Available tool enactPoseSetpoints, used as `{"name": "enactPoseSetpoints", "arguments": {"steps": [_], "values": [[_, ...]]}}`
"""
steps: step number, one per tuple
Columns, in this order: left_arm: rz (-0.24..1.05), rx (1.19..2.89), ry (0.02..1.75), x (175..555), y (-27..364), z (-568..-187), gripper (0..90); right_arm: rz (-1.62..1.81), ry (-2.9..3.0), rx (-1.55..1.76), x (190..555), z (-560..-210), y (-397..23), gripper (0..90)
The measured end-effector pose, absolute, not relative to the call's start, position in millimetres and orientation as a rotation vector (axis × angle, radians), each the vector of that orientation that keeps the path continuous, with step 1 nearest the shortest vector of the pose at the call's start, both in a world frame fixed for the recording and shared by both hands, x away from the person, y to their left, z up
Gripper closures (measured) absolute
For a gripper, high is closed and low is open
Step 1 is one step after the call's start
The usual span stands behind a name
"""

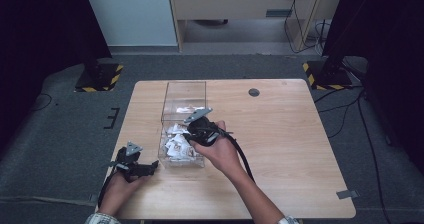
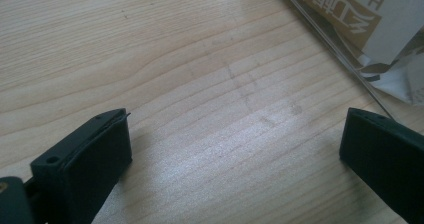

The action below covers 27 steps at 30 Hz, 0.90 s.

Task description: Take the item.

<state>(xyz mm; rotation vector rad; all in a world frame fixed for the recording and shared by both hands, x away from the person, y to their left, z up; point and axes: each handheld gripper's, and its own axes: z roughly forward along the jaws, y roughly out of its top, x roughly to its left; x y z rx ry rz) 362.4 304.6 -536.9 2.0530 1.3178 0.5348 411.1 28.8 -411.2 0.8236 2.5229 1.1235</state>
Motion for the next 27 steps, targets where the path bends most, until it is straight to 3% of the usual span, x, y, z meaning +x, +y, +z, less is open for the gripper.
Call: {"name": "enactPoseSetpoints", "arguments": {"steps": [9, 27], "values": [[0.535, 2.053, 1.318, 362, 305, -537, 0.0, 1.105, 2.535, 0.83, 416, -423, 32, 75.1], [0.535, 2.053, 1.318, 362, 305, -537, 0.0, 1.061, 2.56, 0.84, 419, -439, 37, 75.3]]}}
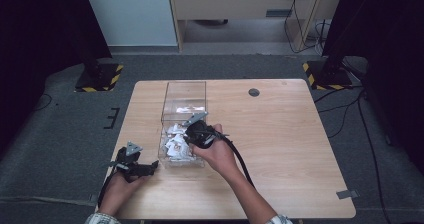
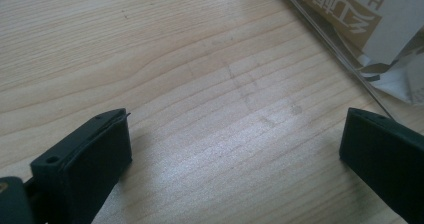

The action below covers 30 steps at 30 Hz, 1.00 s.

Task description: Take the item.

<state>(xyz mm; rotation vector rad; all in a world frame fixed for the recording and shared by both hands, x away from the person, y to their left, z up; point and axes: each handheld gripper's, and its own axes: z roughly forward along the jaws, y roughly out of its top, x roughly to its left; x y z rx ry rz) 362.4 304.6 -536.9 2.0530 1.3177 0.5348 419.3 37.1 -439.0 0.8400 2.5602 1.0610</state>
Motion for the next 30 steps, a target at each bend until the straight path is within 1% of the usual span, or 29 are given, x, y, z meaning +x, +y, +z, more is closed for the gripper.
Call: {"name": "enactPoseSetpoints", "arguments": {"steps": [21, 24, 30], "values": [[0.535, 2.053, 1.318, 362.4, 304.6, -536.9, 0.0, 1.031, 2.566, 0.853, 421.0, -447.2, 37.8, 79.4], [0.535, 2.053, 1.318, 362.4, 304.6, -536.9, 0.0, 1.029, 2.563, 0.855, 421.2, -447.4, 37.6, 81.5], [0.535, 2.053, 1.318, 362.4, 304.6, -536.9, 0.0, 1.031, 2.57, 0.848, 421.3, -447.7, 37.6, 89.3]]}}
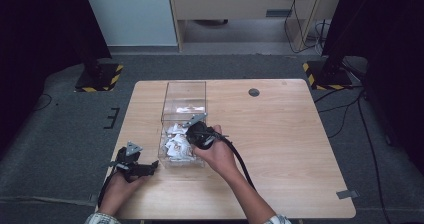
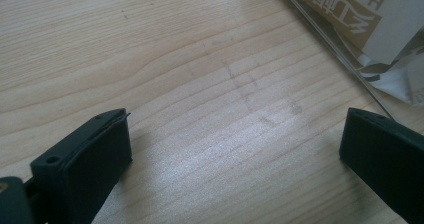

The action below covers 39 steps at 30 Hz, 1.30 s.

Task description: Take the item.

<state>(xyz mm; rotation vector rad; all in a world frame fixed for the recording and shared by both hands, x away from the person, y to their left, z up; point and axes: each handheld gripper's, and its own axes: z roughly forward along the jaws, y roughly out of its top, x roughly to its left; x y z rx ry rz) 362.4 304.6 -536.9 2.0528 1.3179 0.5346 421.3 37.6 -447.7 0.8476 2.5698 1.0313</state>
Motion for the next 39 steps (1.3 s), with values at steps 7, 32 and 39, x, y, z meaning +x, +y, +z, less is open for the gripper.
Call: {"name": "enactPoseSetpoints", "arguments": {"steps": [7, 32, 39], "values": [[0.535, 2.053, 1.318, 362, 305, -537, 0.0, 1.026, 2.563, 0.84, 421, -446, 37, 90.0], [0.534, 2.054, 1.316, 363, 305, -537, 0.0, 1.146, 2.507, 0.834, 414, -419, 29, 90.0], [0.534, 2.053, 1.316, 363, 305, -537, 0.0, 1.162, 2.494, 0.826, 413, -415, 26, 90.0]]}}
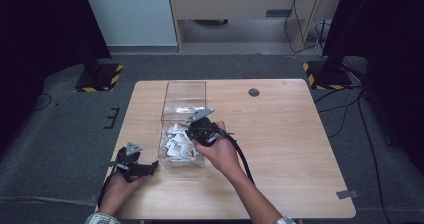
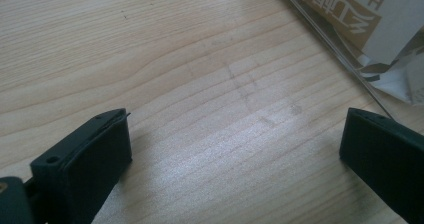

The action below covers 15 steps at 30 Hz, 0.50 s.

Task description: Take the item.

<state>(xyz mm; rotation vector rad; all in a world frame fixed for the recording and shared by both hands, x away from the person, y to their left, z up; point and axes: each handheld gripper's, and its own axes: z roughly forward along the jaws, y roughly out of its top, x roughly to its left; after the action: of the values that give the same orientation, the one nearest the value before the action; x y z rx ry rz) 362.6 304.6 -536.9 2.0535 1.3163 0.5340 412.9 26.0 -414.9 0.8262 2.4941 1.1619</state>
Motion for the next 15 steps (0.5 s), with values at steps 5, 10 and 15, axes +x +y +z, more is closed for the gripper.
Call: {"name": "enactPoseSetpoints", "arguments": {"steps": [5, 10, 15], "values": [[0.534, 2.054, 1.316, 363, 305, -537, 0.0, 1.183, 2.483, 0.828, 412, -410, 23, 90.0], [0.534, 2.054, 1.316, 363, 305, -537, 0.0, 1.199, 2.472, 0.823, 411, -406, 20, 90.0], [0.534, 2.054, 1.316, 363, 305, -537, 0.0, 1.206, 2.474, 0.823, 410, -404, 19, 90.0]]}}
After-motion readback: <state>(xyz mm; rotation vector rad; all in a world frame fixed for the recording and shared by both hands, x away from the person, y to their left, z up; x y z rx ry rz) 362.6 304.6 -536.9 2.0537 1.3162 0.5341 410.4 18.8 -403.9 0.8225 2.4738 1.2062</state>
